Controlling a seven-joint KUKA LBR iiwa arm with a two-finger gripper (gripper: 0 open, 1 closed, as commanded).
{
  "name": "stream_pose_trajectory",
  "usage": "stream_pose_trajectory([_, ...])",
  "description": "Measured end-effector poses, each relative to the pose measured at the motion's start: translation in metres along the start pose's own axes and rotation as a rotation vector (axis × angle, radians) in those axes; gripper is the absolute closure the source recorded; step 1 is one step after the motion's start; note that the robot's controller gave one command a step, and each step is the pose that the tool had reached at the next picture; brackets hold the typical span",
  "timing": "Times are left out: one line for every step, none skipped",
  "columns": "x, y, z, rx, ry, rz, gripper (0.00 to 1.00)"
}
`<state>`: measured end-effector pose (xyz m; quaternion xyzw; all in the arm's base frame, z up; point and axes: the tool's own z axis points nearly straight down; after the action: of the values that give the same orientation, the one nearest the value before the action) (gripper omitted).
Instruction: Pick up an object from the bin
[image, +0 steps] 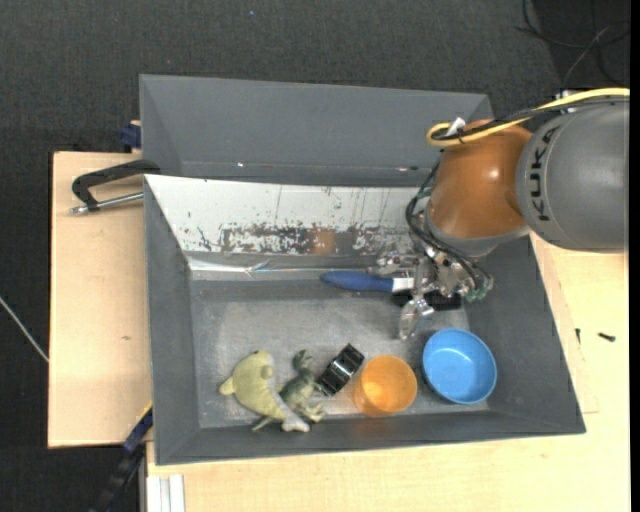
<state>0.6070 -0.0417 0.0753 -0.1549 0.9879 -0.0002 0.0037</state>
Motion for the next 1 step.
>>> stream_pose_trajectory([-0.0010,0.0005,-0.0007,0.000,-0.003,0.000,1.00])
